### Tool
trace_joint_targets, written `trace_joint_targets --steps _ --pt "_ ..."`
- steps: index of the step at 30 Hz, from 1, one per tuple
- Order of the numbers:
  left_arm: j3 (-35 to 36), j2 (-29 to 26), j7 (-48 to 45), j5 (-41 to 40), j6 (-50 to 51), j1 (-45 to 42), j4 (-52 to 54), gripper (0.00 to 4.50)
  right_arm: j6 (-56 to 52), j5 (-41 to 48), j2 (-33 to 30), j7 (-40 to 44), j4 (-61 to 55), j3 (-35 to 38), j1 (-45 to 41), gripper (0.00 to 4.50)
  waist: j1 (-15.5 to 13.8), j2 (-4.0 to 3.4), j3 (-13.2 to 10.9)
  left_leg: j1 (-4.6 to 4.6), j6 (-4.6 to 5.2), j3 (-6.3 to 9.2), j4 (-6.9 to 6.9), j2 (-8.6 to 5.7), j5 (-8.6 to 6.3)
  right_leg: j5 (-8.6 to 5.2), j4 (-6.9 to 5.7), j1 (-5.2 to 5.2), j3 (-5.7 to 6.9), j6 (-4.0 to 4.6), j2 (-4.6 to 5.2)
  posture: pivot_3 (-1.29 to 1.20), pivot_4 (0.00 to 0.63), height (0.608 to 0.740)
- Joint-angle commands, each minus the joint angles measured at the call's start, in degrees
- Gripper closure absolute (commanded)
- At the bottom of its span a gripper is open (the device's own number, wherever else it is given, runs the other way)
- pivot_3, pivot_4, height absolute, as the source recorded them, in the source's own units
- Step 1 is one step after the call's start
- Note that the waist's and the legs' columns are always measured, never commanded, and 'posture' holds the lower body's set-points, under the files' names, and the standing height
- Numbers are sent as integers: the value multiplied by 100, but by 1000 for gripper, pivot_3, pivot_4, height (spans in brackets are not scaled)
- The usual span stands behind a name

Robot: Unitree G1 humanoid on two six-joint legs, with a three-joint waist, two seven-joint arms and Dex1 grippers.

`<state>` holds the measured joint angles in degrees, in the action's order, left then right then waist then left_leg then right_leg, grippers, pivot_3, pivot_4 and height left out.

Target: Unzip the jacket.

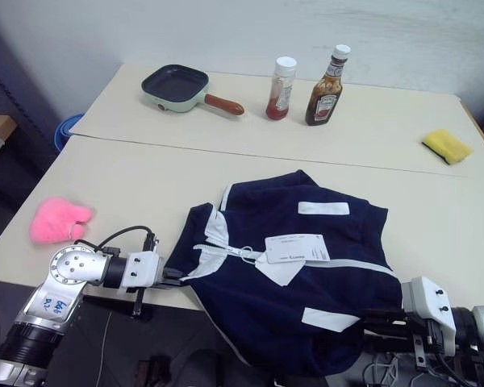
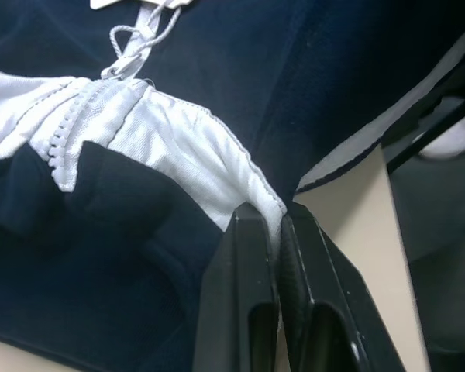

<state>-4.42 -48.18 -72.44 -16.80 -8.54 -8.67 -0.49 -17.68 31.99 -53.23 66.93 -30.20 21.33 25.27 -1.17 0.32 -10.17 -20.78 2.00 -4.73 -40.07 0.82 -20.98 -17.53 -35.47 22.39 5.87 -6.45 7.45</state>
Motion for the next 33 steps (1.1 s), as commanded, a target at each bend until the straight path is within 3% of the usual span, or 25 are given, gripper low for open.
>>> trace_joint_targets --steps 1,4,6,9,12,15,18,21,28,33 --pt "273 -299 -211 -523 831 -28 411 3446 -362 503 -19 10 -290 509 65 3433 -4 -2 -2 0 -2 2 1 0 -1 -2 -2 2 1 4 1 0 150 740" --pt "379 -628 -677 -912 1308 -64 656 2567 -1526 1753 -292 -73 -786 1184 271 2439 -5 -11 -6 -2 -8 10 6 0 -4 -12 -10 6 11 22 0 0 150 740" --pt "450 -770 -809 -1073 1596 -197 718 1981 -2431 3184 -637 -324 -897 1707 222 1790 -5 -15 -7 -2 -8 14 9 1 -4 -13 -16 4 15 24 -1 0 150 740" --pt "462 -580 -682 -1234 1933 -634 688 1940 -2818 4060 -896 -896 -721 1743 -447 767 -5 -10 -9 2 -6 20 1 1 -3 -13 -9 -7 17 25 0 0 150 740" --pt "363 -117 -322 -1042 1894 -1092 519 1940 -2856 3839 -968 -1366 -603 1225 -1185 28 -8 -12 -9 21 -6 24 4 1 -4 -13 -1 -29 17 25 2 0 150 740" --pt "-14 481 -50 -447 1386 -1563 61 1594 -3090 3214 -907 -2083 -396 83 -2085 0 -21 -11 -9 20 -8 26 9 0 -5 -13 3 -29 22 24 1 0 150 740" --pt "-328 886 86 57 838 -1800 -330 797 -3621 3106 -666 -2761 -147 -753 -2770 0 -19 -10 -8 1 -8 23 9 -9 -5 -13 -12 -11 28 24 -4 0 150 740" --pt "-464 1131 153 358 359 -1886 -676 797 -4192 3394 -546 -3079 -39 -1119 -3113 0 -24 -10 -9 -51 -6 21 -2 -15 -2 -11 -30 33 68 20 -46 0 150 740" --pt "-564 1356 338 666 15 -1877 -1036 797 -5058 4746 102 -4191 223 -1352 -3270 0 -24 -9 -9 -48 0 22 -14 -7 2 -8 -28 19 79 14 -53 0 150 740" --pt "-542 1379 411 782 -74 -1893 -1200 797 -5136 4812 577 -4859 527 -1552 -3380 0 -16 -9 -9 -45 3 25 -16 -10 5 -5 -28 15 79 9 -11 0 150 740"
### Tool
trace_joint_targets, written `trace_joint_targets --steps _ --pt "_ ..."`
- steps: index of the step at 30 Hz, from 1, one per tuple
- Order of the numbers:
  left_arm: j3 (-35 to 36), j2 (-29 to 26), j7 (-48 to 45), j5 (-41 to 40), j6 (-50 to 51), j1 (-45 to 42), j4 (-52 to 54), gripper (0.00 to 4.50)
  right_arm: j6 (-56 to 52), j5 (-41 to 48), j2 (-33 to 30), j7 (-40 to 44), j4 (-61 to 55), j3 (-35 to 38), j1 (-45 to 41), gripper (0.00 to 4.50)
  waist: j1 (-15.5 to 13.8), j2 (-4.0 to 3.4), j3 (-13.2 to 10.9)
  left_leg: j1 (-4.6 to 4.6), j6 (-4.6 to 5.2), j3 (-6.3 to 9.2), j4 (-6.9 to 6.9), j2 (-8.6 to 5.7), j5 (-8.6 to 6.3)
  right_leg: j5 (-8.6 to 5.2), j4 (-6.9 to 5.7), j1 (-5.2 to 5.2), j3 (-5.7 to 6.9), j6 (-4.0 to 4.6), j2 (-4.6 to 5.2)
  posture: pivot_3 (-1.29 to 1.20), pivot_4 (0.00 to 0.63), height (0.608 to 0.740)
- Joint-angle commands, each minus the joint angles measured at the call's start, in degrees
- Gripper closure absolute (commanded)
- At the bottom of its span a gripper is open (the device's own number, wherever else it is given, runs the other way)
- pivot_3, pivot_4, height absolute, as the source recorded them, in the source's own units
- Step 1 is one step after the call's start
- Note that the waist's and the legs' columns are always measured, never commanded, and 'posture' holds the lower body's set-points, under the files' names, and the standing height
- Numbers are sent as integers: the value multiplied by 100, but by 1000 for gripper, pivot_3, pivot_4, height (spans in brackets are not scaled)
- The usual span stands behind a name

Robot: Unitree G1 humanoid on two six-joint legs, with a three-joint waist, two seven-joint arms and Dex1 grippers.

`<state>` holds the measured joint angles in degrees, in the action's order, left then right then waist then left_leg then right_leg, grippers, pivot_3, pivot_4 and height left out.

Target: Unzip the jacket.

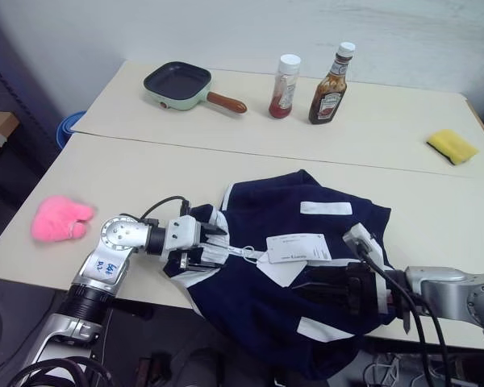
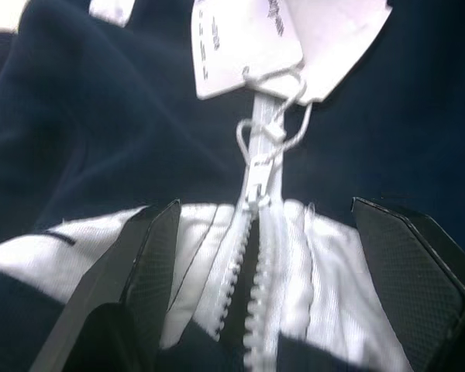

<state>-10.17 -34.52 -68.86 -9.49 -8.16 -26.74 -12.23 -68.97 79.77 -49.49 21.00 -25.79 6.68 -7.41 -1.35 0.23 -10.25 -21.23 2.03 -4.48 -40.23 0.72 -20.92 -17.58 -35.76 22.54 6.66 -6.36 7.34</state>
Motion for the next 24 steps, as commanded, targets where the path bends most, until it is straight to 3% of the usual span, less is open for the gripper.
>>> trace_joint_targets --steps 1,6,16,19,24 --pt "28 21 51 60 -134 -96 -55 797 51 -16 357 -378 170 -110 -178 0 2 0 0 0 0 2 0 0 0 0 0 -1 1 0 0 0 150 740" --pt "11 88 -6 49 -161 -153 -143 797 291 121 1209 -1109 694 10 -686 0 11 -1 1 0 -2 1 1 -1 3 0 -2 1 6 0 -6 0 150 740" --pt "-78 265 54 235 -251 -285 -464 797 223 -396 1991 -1316 1197 -390 -1119 0 19 -2 1 -3 0 2 5 -4 3 0 -2 2 9 0 -27 0 150 740" --pt "-88 280 80 286 -254 -302 -536 756 -2 -245 2021 -1162 1149 -443 -1152 602 17 -3 2 -3 0 2 6 -3 3 0 -2 3 7 0 -27 0 150 740" --pt "-65 327 148 330 -325 -349 -681 756 -275 -241 1978 -937 1074 -469 -1133 2398 17 -3 2 -3 0 4 6 -4 3 0 -3 2 8 0 -24 0 150 740"
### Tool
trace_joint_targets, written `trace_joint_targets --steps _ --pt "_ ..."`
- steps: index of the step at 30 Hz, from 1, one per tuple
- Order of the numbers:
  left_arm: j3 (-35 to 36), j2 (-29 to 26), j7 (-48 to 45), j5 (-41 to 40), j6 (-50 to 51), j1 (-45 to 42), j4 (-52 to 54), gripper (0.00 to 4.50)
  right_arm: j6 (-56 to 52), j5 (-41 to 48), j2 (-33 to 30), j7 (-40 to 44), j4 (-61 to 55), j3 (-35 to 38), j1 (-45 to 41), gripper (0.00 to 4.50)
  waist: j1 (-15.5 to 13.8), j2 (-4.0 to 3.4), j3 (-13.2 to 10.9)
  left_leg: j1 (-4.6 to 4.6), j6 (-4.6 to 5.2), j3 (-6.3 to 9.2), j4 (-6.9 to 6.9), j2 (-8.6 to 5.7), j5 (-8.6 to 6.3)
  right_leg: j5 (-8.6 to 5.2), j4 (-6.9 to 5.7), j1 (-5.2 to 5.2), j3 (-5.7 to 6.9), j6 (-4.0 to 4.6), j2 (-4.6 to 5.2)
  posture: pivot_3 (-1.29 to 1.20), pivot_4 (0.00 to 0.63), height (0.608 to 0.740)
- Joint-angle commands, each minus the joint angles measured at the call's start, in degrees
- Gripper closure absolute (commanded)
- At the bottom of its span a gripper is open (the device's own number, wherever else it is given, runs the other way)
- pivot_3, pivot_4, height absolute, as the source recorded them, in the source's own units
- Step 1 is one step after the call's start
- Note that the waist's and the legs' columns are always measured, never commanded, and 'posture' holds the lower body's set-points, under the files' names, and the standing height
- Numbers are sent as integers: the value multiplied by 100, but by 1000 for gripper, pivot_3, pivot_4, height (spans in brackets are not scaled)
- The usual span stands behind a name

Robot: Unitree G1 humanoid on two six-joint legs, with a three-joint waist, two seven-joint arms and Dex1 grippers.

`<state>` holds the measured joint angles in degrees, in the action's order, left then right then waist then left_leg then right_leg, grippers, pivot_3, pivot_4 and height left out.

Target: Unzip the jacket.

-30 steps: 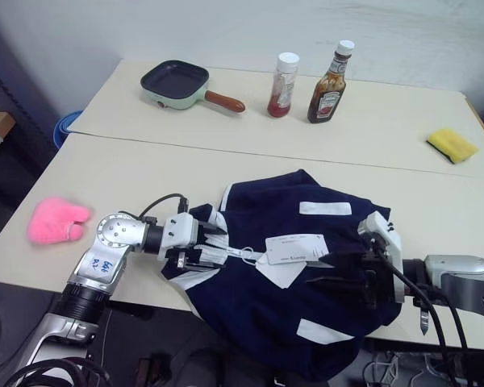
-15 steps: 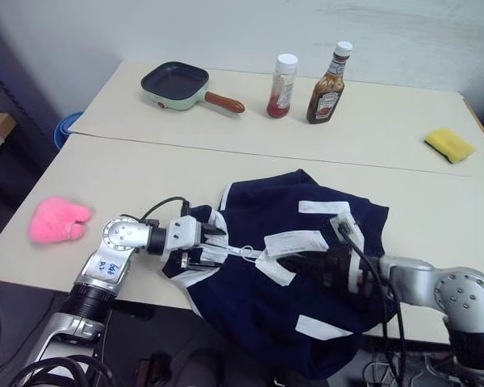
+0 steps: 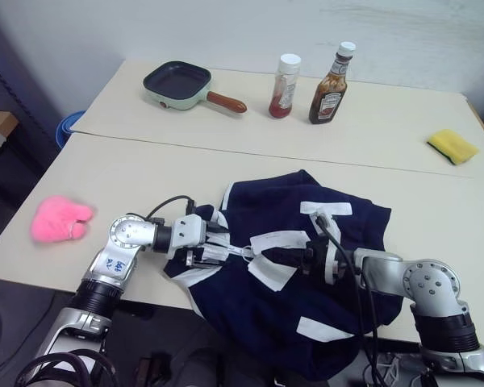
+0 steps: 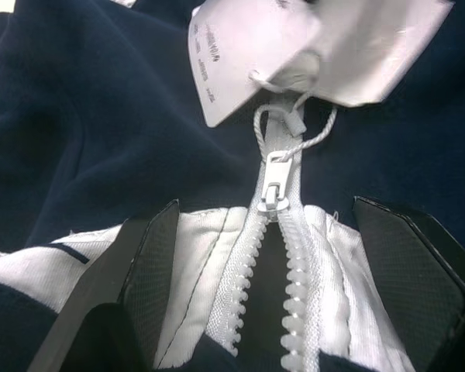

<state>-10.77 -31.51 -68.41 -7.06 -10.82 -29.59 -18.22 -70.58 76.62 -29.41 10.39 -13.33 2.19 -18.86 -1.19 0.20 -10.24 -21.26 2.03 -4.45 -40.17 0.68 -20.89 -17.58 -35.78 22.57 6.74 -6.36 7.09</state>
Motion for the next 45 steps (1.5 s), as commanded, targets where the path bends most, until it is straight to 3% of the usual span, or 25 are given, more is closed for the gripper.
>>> trace_joint_targets --steps 1,5,7,13,21,30,34,35,39,42,45 --pt "-12 48 117 95 -74 -77 -107 756 -133 47 -10 136 -164 -15 3 2751 1 0 0 0 1 0 0 0 0 0 0 0 0 0 1 0 150 740" --pt "-5 125 172 107 -94 -92 -145 756 -166 92 101 178 -125 14 26 4133 0 0 0 0 1 0 0 0 1 0 -1 0 -1 0 3 0 150 740" --pt "0 140 188 110 -89 -63 -128 756 -194 143 102 290 -153 30 82 4455 -1 0 0 0 1 0 0 0 1 0 -1 0 0 0 14 0 150 740" --pt "-21 110 198 131 14 49 -75 756 112 1042 -59 874 -496 793 333 4455 -5 0 0 0 1 0 2 -1 0 0 0 0 1 0 20 0 150 740" --pt "-118 128 227 194 211 133 -11 756 583 1735 -895 1038 -202 2193 1003 4455 -15 0 0 4 3 2 4 -2 0 0 3 -5 1 0 30 0 150 740" --pt "-204 228 257 237 190 98 -106 756 1527 -151 -1719 2151 -433 2671 1691 4455 -37 -5 3 9 4 0 4 -4 0 1 8 -11 -2 -1 30 0 150 740" --pt "-206 258 231 202 169 57 -145 756 2344 -1496 -1891 2594 -799 2153 1886 4455 -31 -6 4 8 10 0 7 -14 1 5 11 -12 -1 -9 29 0 150 740" --pt "-205 260 205 183 183 49 -162 756 3024 -2137 -1846 2856 -1036 1867 1821 4290 -28 -6 4 9 10 0 7 -14 1 5 11 -12 -1 -9 27 0 150 740" --pt "-154 281 220 133 239 53 -193 756 4056 -3622 -1990 3355 -1612 798 1748 3296 -18 -13 8 9 8 -1 7 -14 4 5 11 -10 -2 -10 9 0 150 740" --pt "-130 280 226 125 245 80 -201 0 4903 -4771 -1863 3311 -1526 174 1786 2231 -37 -10 8 8 8 1 7 -14 3 5 12 -10 1 -10 6 0 150 740" --pt "-123 279 185 47 394 152 -50 0 6135 -6221 -2064 3345 -1059 -366 1666 1302 -22 -11 8 7 10 1 7 -25 4 7 13 -10 1 -13 11 0 150 740"
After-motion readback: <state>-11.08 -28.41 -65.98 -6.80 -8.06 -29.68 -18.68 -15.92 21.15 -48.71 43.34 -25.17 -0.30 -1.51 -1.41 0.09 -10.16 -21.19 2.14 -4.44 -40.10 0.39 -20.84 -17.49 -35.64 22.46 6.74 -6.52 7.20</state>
